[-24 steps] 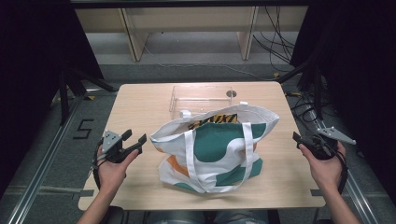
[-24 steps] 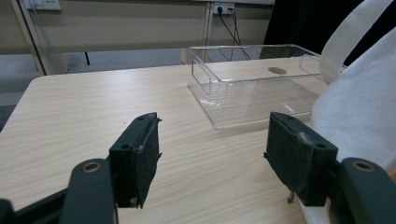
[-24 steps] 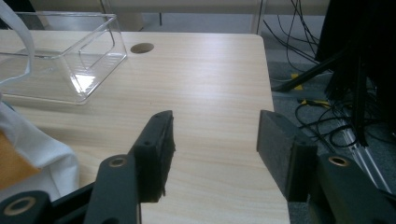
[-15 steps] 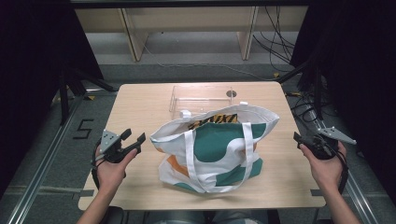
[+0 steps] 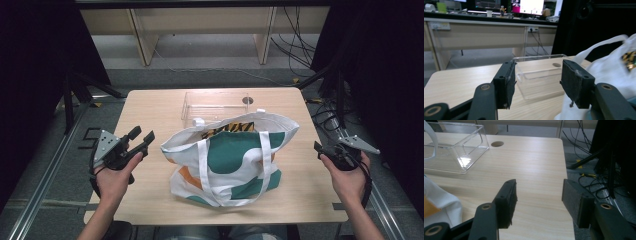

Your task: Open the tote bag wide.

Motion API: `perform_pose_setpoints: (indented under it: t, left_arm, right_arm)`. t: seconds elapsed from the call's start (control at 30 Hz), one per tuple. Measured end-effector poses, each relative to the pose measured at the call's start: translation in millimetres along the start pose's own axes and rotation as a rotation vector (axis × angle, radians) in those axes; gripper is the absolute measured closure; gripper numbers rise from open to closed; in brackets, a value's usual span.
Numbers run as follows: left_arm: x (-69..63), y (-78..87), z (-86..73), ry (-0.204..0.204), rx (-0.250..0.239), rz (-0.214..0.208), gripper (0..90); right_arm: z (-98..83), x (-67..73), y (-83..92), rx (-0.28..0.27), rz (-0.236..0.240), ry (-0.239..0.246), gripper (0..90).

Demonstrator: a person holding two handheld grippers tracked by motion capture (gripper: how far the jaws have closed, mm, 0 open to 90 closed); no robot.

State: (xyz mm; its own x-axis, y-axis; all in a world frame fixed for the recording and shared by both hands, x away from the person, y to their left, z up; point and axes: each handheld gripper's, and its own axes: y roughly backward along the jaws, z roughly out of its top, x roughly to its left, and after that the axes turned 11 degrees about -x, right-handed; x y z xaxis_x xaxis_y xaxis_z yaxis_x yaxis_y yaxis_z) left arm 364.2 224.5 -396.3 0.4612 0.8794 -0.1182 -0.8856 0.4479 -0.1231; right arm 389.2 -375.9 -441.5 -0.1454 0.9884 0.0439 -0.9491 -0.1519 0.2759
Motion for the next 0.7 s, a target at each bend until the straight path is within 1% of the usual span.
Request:
perform_pose_setpoints:
  t: [0.03, 0.07, 0.1, 0.13, 0.17, 0.2, 0.23, 0.27, 0.3, 0.33, 0.43, 0.47, 0.5, 0.53, 0.57, 0.6, 0.67, 0.7]
  left_arm:
    - [-3.4, -0.1, 3.2, -0.006, -0.002, -0.01, 45.3]
    - [-10.3, -0.1, 9.8, -0.012, -0.011, -0.035, 45.5]
    - [-14.0, -0.2, 13.5, -0.017, -0.018, -0.049, 45.8]
    - [-14.0, -0.2, 13.5, -0.017, -0.018, -0.049, 46.1]
    - [-17.5, -0.7, 17.3, -0.026, -0.027, -0.067, 46.3]
    - [-26.0, -1.4, 24.4, -0.03, -0.031, -0.096, 46.5]
    - [-26.0, -1.4, 24.4, -0.03, -0.031, -0.096, 46.7]
    - [-34.6, -3.8, 29.9, -0.047, -0.032, -0.129, 46.9]
    - [-34.6, -3.8, 29.9, -0.047, -0.032, -0.129, 47.2]
    - [-44.0, -8.0, 33.4, -0.066, -0.022, -0.167, 47.7]
    - [-59.4, -16.7, 35.2, -0.088, -0.002, -0.225, 48.8]
    - [-59.4, -16.7, 35.2, -0.088, -0.002, -0.225, 48.8]
    - [-65.9, -21.1, 35.0, -0.095, 0.011, -0.247, 48.8]
    - [-74.7, -27.6, 34.1, -0.11, 0.032, -0.276, 49.2]
    - [-74.7, -27.6, 34.1, -0.11, 0.032, -0.276, 49.4]
    - [-79.6, -31.6, 33.5, -0.122, 0.048, -0.293, 49.5]
    - [-89.6, -39.7, 32.0, -0.139, 0.075, -0.321, 49.6]
    - [-98.1, -48.1, 30.9, -0.153, 0.101, -0.348, 50.4]
  right_arm:
    - [-0.2, 0.1, -0.3, 0.003, 0.0, -0.01, 46.0]
    - [-0.3, -0.8, -1.2, -0.006, -0.003, 0.004, 46.0]
    - [-0.3, -2.1, -1.8, -0.01, 0.007, 0.013, 45.9]
    - [-0.9, -2.3, -3.1, -0.027, 0.01, 0.015, 45.9]
    - [-0.8, -0.4, -2.5, -0.022, -0.001, 0.0, 45.9]
    - [-0.8, 0.4, -2.3, -0.019, -0.003, -0.008, 45.9]
    - [-0.8, 0.4, -2.3, -0.019, -0.003, -0.008, 45.9]
    - [-0.3, -2.3, -3.3, -0.022, 0.004, 0.033, 45.8]
    - [0.7, -1.2, -1.9, -0.011, 0.019, 0.012, 45.8]
    - [0.8, -1.6, -1.9, -0.013, 0.015, 0.021, 45.7]
    - [0.6, -2.1, -2.2, -0.015, 0.011, 0.028, 45.6]
    - [0.6, -2.1, -2.2, -0.015, 0.011, 0.028, 45.6]
    - [0.1, -2.9, -2.6, -0.008, 0.006, 0.04, 45.5]
    - [0.0, -2.6, -2.8, -0.01, 0.012, 0.033, 45.5]
    - [0.0, -2.6, -2.8, -0.01, 0.012, 0.033, 45.5]
    - [-0.3, -3.0, -3.5, -0.011, 0.024, 0.028, 45.4]
    - [-0.3, -2.8, -3.4, -0.011, 0.022, 0.027, 45.4]
    - [-0.3, -2.8, -3.5, -0.01, 0.022, 0.027, 45.3]
